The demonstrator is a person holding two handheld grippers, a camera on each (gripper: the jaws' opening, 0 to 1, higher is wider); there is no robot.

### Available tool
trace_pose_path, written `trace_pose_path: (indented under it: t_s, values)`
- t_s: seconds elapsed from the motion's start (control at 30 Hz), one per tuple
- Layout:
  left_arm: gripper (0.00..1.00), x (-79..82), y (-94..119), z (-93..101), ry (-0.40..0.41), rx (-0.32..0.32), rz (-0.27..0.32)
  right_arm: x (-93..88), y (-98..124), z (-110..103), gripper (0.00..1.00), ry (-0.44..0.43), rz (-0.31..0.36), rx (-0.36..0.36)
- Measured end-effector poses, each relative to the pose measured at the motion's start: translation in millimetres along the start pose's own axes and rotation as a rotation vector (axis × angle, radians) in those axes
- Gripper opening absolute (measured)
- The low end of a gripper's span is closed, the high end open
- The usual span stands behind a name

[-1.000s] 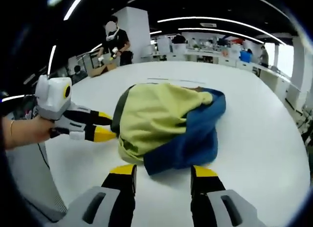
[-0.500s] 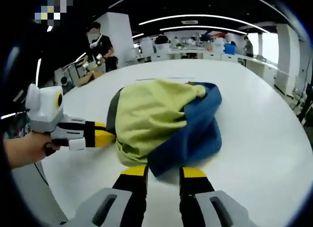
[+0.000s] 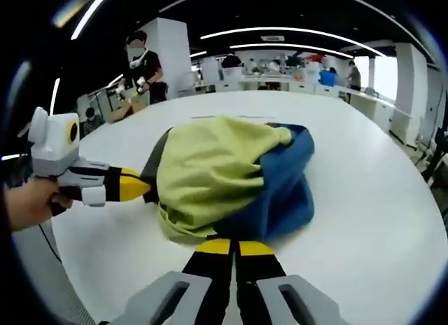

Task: Fold the garment on the visible template until the final outline fits inside the template.

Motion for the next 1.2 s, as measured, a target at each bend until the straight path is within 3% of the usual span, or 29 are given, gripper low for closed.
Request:
trace_pose_path:
  t_s: [0.2,0.43,0.5,0.6,0.83,1.2]
  values:
    - [0.00,14.1,17.8,-1.8,0.018,0.005,0.048,10.5,16.5,3.2,0.00,0.065,0.050,0.068]
    - [0.00,29.7,43.9,-9.2,0.034,0.034,0.109,17.3,41.2,25.4,0.00,0.001,0.099,0.056]
    - [0.00,33.3,51.4,-13.1,0.045,0.043,0.125,16.8,45.9,27.0,0.00,-0.041,0.097,0.110]
    - [0.00,37.2,61.2,-18.0,0.063,0.056,0.142,12.8,49.8,35.9,0.00,-0.060,0.085,0.113]
    - [0.00,39.7,82.7,-37.1,0.102,0.110,0.153,4.9,62.3,60.9,0.00,-0.081,0.063,0.059]
    - [0.00,32.9,108.7,-80.7,0.154,0.257,0.157,-3.6,77.6,99.6,0.00,-0.091,0.019,0.016]
Point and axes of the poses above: the point that each gripper's makers call its tool centre point, and the gripper's own axes: y roughly backward along the fingers, z roughly to its right, x roughly out of its top, the point moved 6 cm from there along y, roughly backward along the fingers, and after that the axes turned 15 degrees about y, right-handed, at the moved point
